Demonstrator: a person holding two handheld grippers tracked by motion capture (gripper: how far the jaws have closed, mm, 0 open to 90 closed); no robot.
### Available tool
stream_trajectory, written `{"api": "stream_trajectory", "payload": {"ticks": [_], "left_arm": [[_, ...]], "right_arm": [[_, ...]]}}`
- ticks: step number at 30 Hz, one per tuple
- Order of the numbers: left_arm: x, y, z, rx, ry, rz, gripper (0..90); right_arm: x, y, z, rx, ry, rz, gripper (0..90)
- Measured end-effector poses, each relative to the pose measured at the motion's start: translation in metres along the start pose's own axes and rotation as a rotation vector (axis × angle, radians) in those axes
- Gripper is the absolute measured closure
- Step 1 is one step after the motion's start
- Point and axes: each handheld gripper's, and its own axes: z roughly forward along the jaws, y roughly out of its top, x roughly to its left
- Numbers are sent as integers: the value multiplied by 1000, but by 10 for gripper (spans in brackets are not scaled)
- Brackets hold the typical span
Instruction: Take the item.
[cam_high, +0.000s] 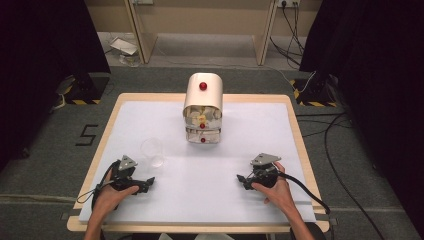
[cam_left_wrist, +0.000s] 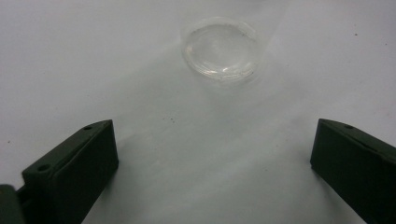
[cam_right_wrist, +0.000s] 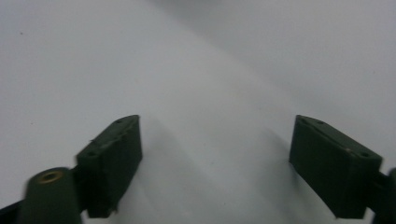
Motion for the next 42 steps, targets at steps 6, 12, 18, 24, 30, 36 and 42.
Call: {"api": "stream_trajectory", "payload": {"ticks": [6,12,18,24,30,36,42], "left_arm": [[0,0,0,0,0,0,0],[0,0,0,0,2,1,0],[1,0,-3,-9,0,-7,29],[1,8,-16,-59,-8,0,116],[-8,23,-31,-127,-7,28,167],[-14,37,-44,-197,-13,35,150],[-22,55,-57,-266,-9,51,147]], "right_arm": [[4,5,-5,-72,9,1,185],[2,6,-6,-87,0,-1,188],[3,4,-2,-48,8,-13,187],[5,2,1,-5,14,-36,186],[6,1,2,7,17,-24,187],[5,1,3,12,20,-9,175],[4,1,3,16,20,-6,172]]}}
